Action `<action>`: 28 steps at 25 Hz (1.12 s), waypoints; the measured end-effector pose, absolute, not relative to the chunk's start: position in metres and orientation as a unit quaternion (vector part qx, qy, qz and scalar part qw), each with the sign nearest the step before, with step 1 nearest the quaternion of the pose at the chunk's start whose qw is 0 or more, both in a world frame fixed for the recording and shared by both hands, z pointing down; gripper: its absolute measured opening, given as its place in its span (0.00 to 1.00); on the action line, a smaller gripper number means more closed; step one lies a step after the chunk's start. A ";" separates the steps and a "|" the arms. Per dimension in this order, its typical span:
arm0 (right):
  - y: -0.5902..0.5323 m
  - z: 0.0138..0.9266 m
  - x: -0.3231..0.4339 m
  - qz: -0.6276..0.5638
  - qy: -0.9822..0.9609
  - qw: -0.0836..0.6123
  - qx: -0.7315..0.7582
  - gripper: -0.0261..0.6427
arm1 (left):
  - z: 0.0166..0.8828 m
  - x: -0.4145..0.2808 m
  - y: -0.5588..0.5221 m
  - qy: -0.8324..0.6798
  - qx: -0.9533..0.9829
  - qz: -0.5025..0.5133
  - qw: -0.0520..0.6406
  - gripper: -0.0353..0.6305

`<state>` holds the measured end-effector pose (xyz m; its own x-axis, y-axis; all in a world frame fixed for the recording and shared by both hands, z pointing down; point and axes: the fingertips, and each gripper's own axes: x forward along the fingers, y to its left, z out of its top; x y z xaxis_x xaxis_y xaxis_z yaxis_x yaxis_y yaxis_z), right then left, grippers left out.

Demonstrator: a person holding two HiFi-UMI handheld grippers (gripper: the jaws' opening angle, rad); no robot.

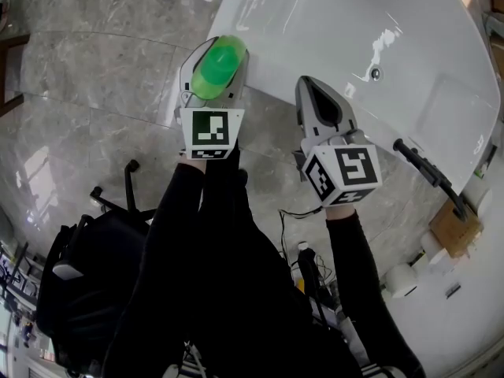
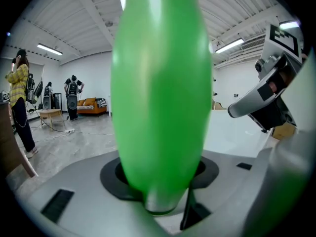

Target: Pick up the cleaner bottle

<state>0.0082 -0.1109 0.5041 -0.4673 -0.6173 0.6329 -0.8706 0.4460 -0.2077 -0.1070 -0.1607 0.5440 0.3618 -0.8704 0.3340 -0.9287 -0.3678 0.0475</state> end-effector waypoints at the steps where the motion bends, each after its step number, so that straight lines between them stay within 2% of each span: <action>1: -0.110 0.505 0.008 0.263 -0.815 0.241 0.456 0.04 | 0.544 -0.107 -0.161 -0.551 0.817 0.127 0.113 0.38; 16: -0.110 0.502 0.010 0.255 -0.813 0.241 0.466 0.04 | 0.531 -0.096 -0.159 -0.520 0.839 0.137 0.083 0.35; 28: -0.115 0.463 0.034 0.242 -0.792 0.208 0.521 0.04 | 0.484 -0.057 -0.164 -0.446 0.881 0.149 0.051 0.35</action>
